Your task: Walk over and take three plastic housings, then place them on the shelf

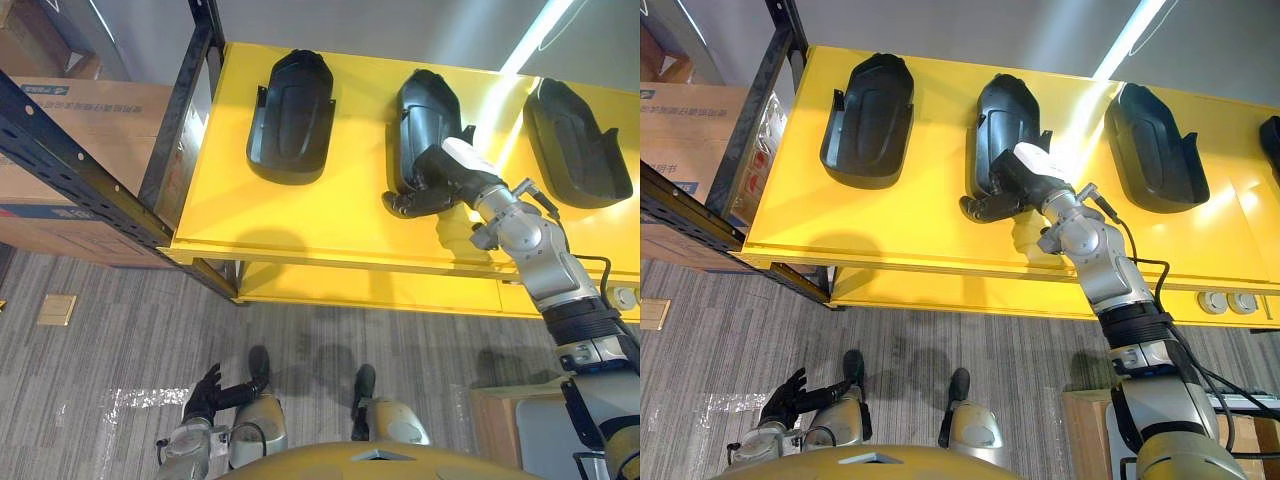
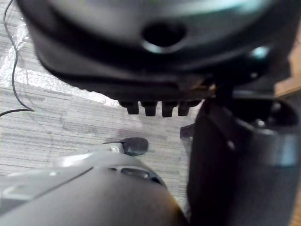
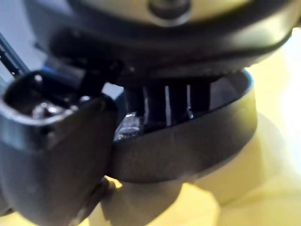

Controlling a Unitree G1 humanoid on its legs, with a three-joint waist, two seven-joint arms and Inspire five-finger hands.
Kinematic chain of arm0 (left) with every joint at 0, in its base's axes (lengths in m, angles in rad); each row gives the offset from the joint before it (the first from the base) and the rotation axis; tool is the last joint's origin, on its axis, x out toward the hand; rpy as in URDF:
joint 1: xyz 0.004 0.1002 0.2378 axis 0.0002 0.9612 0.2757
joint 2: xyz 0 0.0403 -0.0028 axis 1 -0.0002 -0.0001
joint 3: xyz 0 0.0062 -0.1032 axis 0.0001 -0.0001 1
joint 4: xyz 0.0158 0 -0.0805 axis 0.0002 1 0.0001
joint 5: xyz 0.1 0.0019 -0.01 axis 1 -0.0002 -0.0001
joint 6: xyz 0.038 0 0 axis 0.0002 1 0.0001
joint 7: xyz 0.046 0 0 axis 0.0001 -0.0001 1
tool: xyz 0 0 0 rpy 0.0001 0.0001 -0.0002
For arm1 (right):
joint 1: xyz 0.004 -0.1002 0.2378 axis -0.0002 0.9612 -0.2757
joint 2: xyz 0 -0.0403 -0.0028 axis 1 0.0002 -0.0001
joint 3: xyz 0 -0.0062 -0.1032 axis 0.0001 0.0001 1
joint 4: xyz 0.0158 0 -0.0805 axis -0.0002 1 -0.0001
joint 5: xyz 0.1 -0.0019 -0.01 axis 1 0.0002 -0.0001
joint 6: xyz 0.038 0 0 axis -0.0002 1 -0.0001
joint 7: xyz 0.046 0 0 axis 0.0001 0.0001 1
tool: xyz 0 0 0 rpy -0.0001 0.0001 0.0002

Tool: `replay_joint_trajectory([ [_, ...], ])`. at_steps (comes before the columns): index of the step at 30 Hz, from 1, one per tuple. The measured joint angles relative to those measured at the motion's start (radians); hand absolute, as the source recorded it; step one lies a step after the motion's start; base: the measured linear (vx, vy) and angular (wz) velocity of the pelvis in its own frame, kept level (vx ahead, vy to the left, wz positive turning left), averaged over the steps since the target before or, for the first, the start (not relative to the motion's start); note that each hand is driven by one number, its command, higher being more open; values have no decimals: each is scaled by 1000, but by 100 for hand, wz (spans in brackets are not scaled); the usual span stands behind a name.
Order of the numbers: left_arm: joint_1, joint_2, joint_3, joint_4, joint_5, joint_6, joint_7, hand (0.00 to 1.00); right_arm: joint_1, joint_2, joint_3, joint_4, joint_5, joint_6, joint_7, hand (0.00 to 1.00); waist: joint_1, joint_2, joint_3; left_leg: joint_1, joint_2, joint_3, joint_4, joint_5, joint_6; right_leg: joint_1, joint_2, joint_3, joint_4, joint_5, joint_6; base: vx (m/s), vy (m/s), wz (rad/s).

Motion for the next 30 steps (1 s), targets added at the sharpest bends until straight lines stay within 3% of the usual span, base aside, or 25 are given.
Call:
replay_joint_trajectory([
  [30, 0, 10, -1, -5, 0, -1, -2, 100, 20, -51, 14, 3, -112, -24, -6, 0, 9, -7, -2, 0, 0, -6, 0, 2, 2, 1, -1, -6, 6, 0, 0, 0, 0, 0],
])
